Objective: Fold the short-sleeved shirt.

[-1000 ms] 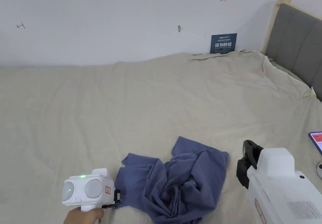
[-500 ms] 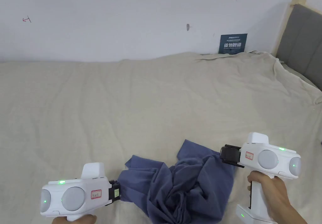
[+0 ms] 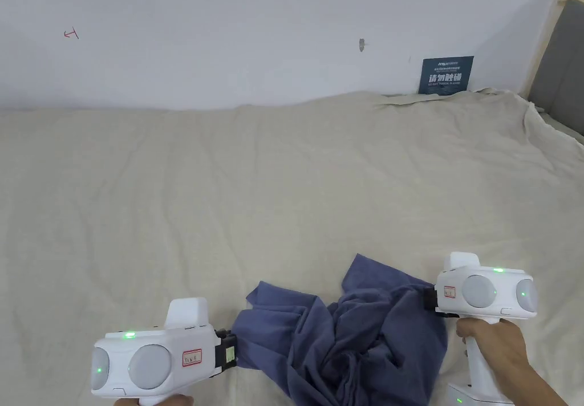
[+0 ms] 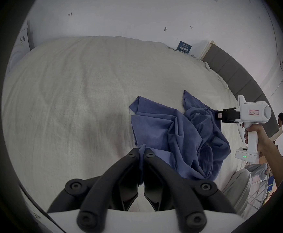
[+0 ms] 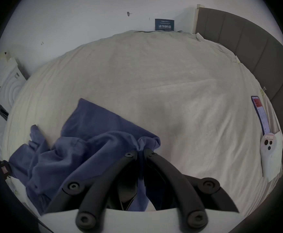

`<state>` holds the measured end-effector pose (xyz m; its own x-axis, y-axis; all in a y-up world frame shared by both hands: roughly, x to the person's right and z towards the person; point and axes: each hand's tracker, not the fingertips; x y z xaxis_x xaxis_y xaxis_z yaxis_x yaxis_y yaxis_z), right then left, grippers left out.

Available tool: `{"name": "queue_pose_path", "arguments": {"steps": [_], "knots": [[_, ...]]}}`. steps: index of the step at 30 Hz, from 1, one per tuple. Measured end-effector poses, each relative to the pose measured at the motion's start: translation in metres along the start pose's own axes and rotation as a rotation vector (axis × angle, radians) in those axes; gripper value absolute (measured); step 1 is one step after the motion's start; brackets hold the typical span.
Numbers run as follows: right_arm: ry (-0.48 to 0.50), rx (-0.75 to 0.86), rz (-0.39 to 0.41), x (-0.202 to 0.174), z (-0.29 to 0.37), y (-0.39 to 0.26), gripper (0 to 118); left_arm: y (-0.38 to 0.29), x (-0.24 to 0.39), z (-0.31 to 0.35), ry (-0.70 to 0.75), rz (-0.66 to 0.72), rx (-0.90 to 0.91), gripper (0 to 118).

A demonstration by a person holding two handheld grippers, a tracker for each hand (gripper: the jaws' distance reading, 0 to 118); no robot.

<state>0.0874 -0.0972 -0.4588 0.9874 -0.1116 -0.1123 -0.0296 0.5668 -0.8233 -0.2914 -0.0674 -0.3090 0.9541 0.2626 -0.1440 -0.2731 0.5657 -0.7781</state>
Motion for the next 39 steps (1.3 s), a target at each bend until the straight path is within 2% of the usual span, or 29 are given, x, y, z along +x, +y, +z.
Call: {"name": "queue_pose_path", "arguments": {"steps": [2,9,16,20,24,29,33,39], "knots": [[-0.002,0.068,-0.008,0.000,0.017,0.000,2,-0.002,-0.002,0.001,-0.004,0.006,0.008,2],[0.099,0.196,-0.010,0.010,0.089,0.013,2,-0.001,-0.010,0.014,-0.044,0.078,0.042,2],[0.179,0.400,-0.057,0.030,0.167,0.037,2,0.025,-0.032,0.058,-0.115,0.196,0.199,2],[0.176,0.481,-0.076,0.036,0.207,0.062,2,0.061,-0.048,0.097,-0.123,0.233,0.298,2],[0.129,0.544,-0.077,0.043,0.235,0.091,2,0.103,-0.068,0.138,-0.087,0.258,0.406,2],[0.126,0.592,-0.108,0.050,0.260,0.127,2,0.157,-0.078,0.193,-0.010,0.256,0.524,2],[0.138,0.611,-0.101,0.025,0.280,0.150,2,0.205,-0.077,0.218,-0.014,0.245,0.563,2],[0.151,0.636,-0.116,0.009,0.271,0.197,2,0.262,-0.059,0.233,0.081,0.154,0.598,2]]}}
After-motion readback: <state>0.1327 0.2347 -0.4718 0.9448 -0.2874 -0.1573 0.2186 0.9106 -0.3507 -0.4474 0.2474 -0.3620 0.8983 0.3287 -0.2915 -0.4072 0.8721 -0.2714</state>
